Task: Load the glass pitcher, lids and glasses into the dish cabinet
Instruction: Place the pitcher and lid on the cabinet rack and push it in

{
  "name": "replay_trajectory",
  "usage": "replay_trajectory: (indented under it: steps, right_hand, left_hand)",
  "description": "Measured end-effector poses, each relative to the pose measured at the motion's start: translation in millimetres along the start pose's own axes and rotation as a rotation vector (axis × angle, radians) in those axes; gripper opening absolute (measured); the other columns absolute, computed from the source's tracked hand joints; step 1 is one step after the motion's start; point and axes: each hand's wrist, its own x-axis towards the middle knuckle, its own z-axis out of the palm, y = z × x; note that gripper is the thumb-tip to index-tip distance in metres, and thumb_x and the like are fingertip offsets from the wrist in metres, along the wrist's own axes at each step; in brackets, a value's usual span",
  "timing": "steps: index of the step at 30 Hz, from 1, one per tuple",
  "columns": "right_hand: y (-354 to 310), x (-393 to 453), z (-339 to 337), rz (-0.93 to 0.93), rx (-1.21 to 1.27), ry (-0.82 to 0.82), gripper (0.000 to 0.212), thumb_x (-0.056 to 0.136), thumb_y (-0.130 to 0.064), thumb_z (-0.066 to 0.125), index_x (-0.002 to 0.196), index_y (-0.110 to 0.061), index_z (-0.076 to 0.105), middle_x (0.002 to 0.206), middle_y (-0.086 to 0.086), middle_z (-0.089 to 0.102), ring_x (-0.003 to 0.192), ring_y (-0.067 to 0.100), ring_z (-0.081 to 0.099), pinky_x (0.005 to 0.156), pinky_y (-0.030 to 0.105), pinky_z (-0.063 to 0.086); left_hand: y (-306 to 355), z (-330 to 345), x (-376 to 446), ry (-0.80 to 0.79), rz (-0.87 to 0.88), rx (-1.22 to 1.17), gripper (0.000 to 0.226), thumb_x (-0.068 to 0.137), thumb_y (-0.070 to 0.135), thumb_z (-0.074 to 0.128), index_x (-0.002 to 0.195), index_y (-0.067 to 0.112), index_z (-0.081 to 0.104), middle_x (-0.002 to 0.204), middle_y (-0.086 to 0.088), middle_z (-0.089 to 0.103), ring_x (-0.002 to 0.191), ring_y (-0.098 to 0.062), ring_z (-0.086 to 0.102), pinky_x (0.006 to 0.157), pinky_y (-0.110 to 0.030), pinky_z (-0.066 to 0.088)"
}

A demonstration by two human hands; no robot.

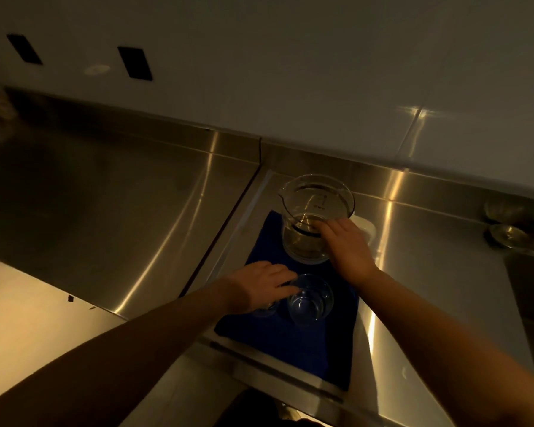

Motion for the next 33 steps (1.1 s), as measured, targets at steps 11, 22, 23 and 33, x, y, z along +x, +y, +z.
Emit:
replay_trajectory:
  steps: [11, 22, 23, 33]
  right_hand:
    - [-2.8, -0.1, -5.1, 0.022, 0.007, -0.045, 0.056, 0.067, 0.0, 0.074, 0.121, -0.007, 0.058, 0.112, 0.016, 0.063, 0.1, 0.035, 0.058, 0.086, 0.04, 0.046]
    - [-2.9, 2.9, -10.2, 0.016, -0.031, -0.108, 0.054, 0.072, 0.0, 0.068, 0.124, -0.006, 0.056, 0.116, 0.017, 0.06, 0.105, 0.035, 0.055, 0.091, 0.04, 0.041]
    - [-2.8, 2.9, -10.8, 0.017, -0.027, -0.109, 0.054, 0.072, 0.0, 0.068, 0.124, -0.006, 0.056, 0.116, 0.017, 0.06, 0.105, 0.035, 0.055, 0.091, 0.04, 0.041]
    - [-3.2, 2.6, -13.4, 0.026, -0.015, -0.107, 0.047, 0.077, -0.01, 0.069, 0.122, -0.012, 0.056, 0.12, 0.012, 0.06, 0.11, 0.031, 0.053, 0.095, 0.038, 0.037]
  left_hand:
    - [-1.4, -8.1, 16.8, 0.066, 0.312, 0.116, 0.039, 0.072, 0.003, 0.076, 0.11, 0.005, 0.066, 0.114, -0.012, 0.066, 0.112, -0.026, 0.059, 0.105, -0.038, 0.041]
    - [-6.2, -1.7, 30.3, -0.126, 0.416, 0.266, 0.034, 0.095, 0.009, 0.049, 0.129, 0.008, 0.048, 0.131, -0.009, 0.055, 0.124, -0.023, 0.046, 0.113, -0.035, 0.026]
    - [-6.2, -2.7, 30.2, -0.145, 0.427, 0.296, 0.034, 0.097, 0.011, 0.047, 0.13, 0.009, 0.046, 0.132, -0.008, 0.053, 0.123, -0.022, 0.046, 0.11, -0.034, 0.03]
    - [-0.6, -3.4, 42.2, -0.334, 0.103, 0.016, 0.034, 0.096, 0.032, 0.042, 0.115, 0.009, 0.057, 0.115, -0.011, 0.061, 0.091, -0.019, 0.051, 0.071, -0.024, 0.041]
